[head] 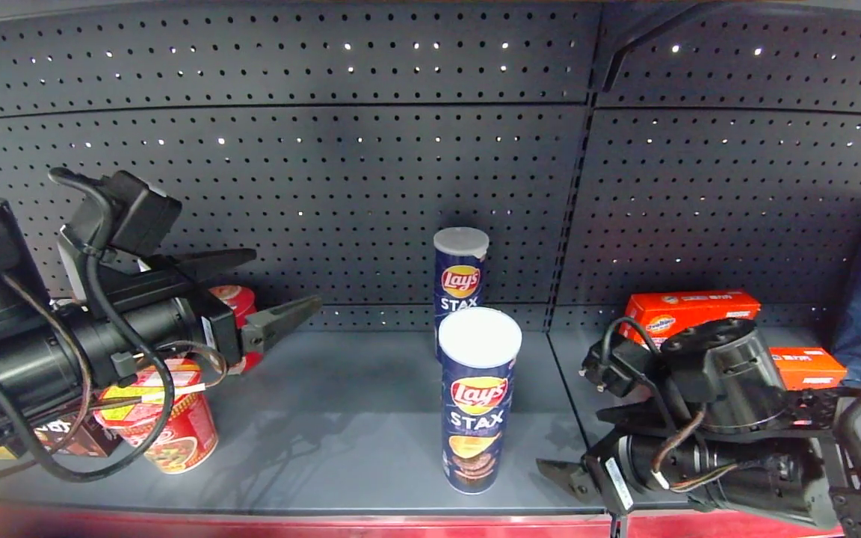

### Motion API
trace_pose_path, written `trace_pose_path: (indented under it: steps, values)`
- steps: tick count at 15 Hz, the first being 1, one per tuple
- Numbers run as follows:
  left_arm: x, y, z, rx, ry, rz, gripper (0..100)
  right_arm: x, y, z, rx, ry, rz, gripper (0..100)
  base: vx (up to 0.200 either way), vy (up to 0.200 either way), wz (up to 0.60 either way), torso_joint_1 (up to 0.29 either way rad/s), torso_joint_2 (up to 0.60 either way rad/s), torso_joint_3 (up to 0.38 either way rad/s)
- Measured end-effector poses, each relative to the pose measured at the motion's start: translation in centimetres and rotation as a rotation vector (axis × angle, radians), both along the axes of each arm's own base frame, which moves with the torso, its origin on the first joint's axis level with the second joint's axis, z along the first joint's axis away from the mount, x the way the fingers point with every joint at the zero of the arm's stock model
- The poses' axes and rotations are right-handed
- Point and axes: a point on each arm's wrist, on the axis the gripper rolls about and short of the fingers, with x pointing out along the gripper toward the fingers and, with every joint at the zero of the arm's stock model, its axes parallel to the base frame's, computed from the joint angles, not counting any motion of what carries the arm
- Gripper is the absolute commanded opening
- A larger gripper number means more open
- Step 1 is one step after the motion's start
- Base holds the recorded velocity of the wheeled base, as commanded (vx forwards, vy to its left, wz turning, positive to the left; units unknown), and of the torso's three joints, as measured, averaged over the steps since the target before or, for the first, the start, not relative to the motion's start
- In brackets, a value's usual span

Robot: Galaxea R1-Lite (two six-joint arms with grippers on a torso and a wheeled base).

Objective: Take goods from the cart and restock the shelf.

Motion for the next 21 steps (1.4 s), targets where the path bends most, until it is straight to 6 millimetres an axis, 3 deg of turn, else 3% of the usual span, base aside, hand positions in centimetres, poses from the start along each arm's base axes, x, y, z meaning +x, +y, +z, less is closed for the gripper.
trace_pose_path:
  steps: [7, 21]
  values:
    - [0.6, -0.1, -0.4, 0.002, 0.013, -0.002, 100, 2.6, 2.4, -0.4, 0.002, -0.003, 0.002, 100, 0.0, 0.0, 0.0, 0.0, 0.0, 0.0]
    - [0.8, -0.2, -0.8, 0.007, 0.025, -0.004, 100, 3.0, 4.2, -0.8, 0.011, 0.008, 0.022, 100, 0.0, 0.0, 0.0, 0.0, 0.0, 0.0]
